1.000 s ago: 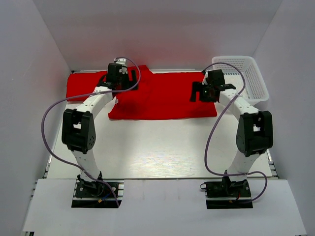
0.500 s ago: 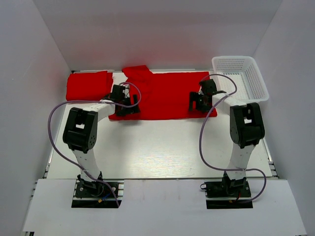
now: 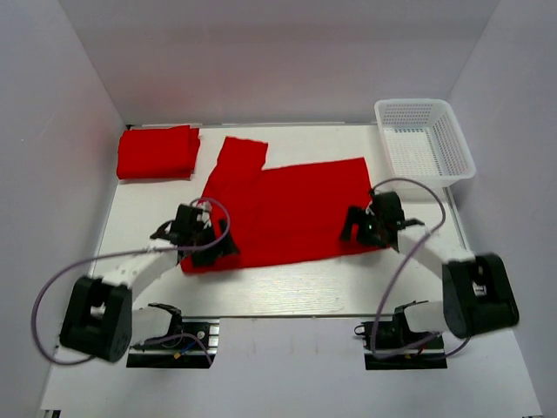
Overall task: Fold and stack the t-shirts
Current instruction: Fold the flattened tshirt in 1/3 of the way, then grap the side of the flattened tshirt furthest away from the robot with both arms
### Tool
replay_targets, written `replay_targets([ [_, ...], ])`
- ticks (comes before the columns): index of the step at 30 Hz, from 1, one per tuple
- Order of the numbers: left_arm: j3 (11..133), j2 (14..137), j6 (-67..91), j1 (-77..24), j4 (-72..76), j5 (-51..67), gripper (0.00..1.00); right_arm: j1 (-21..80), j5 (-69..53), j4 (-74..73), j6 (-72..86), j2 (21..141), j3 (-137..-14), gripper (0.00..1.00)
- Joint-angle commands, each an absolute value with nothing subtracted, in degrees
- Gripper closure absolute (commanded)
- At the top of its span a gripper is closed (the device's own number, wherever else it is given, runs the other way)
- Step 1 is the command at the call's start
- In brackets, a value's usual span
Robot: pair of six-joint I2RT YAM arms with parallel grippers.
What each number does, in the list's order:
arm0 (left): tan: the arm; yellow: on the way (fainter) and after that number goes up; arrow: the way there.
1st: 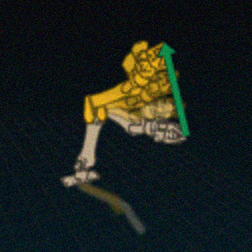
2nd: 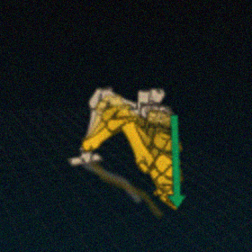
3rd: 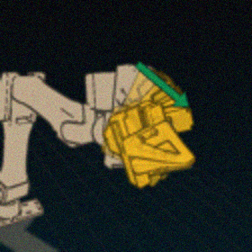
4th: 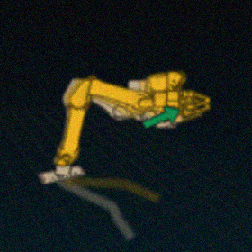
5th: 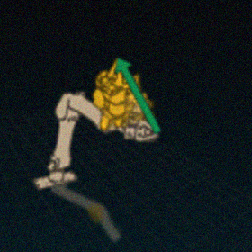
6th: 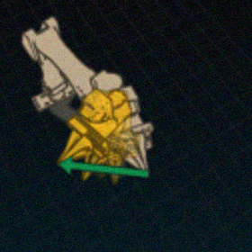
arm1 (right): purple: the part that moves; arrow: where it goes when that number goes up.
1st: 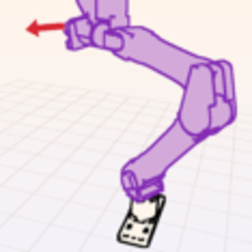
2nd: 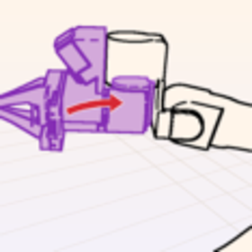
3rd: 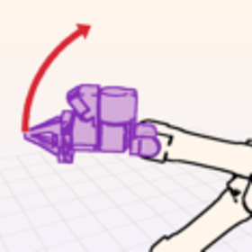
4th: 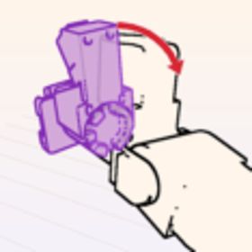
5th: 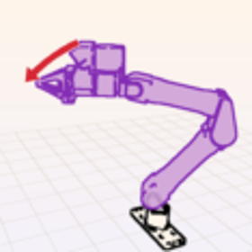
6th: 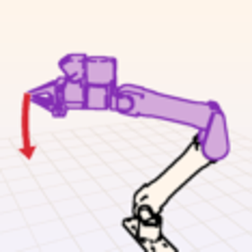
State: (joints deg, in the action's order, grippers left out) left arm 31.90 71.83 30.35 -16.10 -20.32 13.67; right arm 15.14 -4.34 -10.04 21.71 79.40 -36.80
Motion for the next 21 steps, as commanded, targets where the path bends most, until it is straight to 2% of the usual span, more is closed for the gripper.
replay_targets([
  [1, 26.5, 59.9, 37.5, -17.0, -41.4, 19.2, 0.0, 17.3, -13.4, -21.9, 25.2, 69.1, -25.5, 0.1],
  [5, 35.8, 49.4, 38.2, -17.5, -49.4, 12.4, 0.0, 18.9, -12.1, -27.2, 23.6, 60.9, -26.1, 0.1],
  [9, 46.2, 48.0, 35.3, -17.5, -45.9, 4.9, 0.0, 18.9, -11.1, -28.0, 19.4, 57.8, -33.9, 0.1],
  [13, 50.1, 56.9, 33.8, -17.5, -32.5, 1.6, 0.0, 18.5, -7.5, -22.0, 17.8, 61.7, -43.2, 0.1],
  [14, 51.7, 64.2, 33.8, -16.9, -31.0, 0.3, 0.0, 18.5, -6.7, -21.1, 17.8, 62.8, -44.1, 0.1],
  [16, 60.3, 73.3, 33.0, -15.6, -31.2, -2.8, 0.0, 18.5, -3.5, -19.3, 18.7, 68.2, -48.4, 0.1],
  [17, 64.2, 78.1, 33.0, -15.6, -33.0, -9.5, 0.0, 18.5, -2.5, -18.7, 19.3, 71.1, -51.0, 0.1],
  [18, 71.6, 87.3, 31.5, -15.6, -34.1, -11.0, 0.0, 18.2, -0.4, -18.5, 19.7, 72.7, -52.1, 0.1],
  [21, 85.2, 99.2, 29.0, -14.2, -34.1, -13.1, 0.0, 18.0, 4.0, -19.2, 20.0, 80.1, -58.9, 0.1],
])
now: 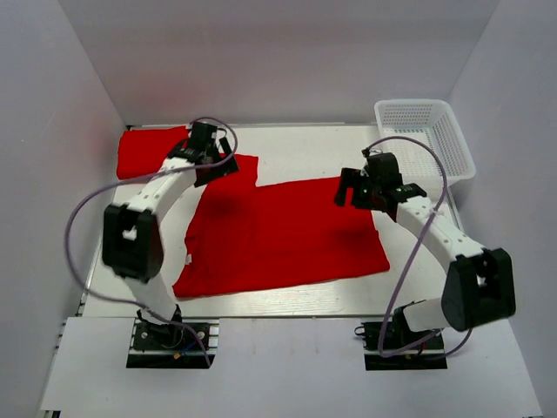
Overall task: Fold and stack the t-shirts
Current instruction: Grap the side of the flattened tshirt furthest away from the robot with both arms
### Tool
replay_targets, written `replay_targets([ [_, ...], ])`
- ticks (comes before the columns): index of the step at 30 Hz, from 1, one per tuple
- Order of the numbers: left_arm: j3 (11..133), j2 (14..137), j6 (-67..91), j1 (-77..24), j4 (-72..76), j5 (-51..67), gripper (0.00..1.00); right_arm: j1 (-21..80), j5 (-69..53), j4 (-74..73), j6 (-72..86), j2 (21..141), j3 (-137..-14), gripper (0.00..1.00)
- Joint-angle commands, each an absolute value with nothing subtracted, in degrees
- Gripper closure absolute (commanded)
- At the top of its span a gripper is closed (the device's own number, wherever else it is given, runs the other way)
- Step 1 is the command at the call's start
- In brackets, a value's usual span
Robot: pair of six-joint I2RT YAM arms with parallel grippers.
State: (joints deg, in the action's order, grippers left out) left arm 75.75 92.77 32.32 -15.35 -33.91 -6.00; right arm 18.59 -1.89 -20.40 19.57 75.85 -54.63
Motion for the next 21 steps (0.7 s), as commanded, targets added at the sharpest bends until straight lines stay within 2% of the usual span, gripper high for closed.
replay_targets([
  [1, 88.6, 106.5, 29.0, -13.5, -34.6, -12.4, 0.0, 18.0, 4.0, -19.5, 20.1, 81.6, -60.1, 0.1],
  [5, 110.3, 122.6, 27.5, -12.3, -39.1, -14.2, 0.0, 17.4, 4.0, -20.0, 18.9, 89.4, -67.2, 0.1],
  [8, 119.3, 129.4, 25.0, -11.7, -39.8, -15.6, 0.0, 17.1, 5.7, -20.6, 17.5, 92.3, -69.4, 0.1],
  [19, 120.7, 138.8, 20.0, -10.6, -27.3, -12.4, 0.0, 14.8, 6.1, -21.8, 17.1, 97.8, -72.6, 0.1],
  [21, 120.7, 140.5, 20.0, -10.6, -26.8, -12.4, 0.03, 14.4, 5.7, -21.9, 17.2, 98.3, -72.7, 0.1],
])
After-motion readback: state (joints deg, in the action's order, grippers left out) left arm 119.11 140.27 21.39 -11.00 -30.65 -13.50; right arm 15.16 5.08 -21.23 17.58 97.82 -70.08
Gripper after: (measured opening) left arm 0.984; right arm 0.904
